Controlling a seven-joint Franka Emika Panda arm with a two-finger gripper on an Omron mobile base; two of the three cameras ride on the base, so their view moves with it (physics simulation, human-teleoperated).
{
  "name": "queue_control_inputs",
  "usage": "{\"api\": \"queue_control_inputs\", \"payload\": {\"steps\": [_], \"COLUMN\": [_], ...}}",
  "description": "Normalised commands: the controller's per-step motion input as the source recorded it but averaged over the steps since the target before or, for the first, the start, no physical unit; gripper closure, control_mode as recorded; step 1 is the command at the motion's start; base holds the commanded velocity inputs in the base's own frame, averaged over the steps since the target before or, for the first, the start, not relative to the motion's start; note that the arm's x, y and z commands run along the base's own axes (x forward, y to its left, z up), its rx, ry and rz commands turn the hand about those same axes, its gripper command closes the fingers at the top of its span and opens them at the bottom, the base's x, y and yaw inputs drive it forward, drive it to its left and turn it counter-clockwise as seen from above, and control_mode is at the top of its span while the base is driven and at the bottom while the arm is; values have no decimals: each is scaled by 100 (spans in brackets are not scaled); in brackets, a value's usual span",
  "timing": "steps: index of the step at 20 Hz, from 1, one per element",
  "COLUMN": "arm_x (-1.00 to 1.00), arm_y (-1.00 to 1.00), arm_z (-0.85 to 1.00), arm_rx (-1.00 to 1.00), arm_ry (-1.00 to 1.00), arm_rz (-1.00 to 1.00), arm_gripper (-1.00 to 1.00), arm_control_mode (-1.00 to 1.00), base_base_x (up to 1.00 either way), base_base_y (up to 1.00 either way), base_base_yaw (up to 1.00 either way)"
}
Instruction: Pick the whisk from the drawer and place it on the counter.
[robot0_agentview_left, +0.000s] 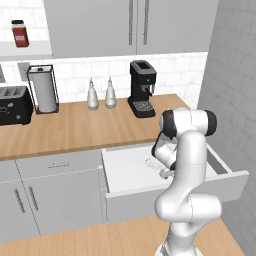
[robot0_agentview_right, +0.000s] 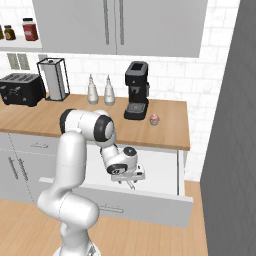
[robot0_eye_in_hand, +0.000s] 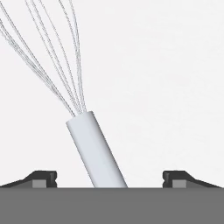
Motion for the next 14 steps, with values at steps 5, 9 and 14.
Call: {"api": "queue_control_inputs", "payload": {"steps": [5, 9, 14], "arm_x": [0, 0, 0], "arm_y": [0, 0, 0], "arm_z": [0, 0, 0], "arm_rx": [0, 0, 0], "arm_ry": [0, 0, 0], "arm_rz": [0, 0, 0], "arm_gripper": [100, 100, 100], "arm_control_mode": [-100, -100, -100], "base_base_x": [0, 0, 0], "base_base_y": [0, 0, 0], "base_base_yaw": [0, 0, 0]}}
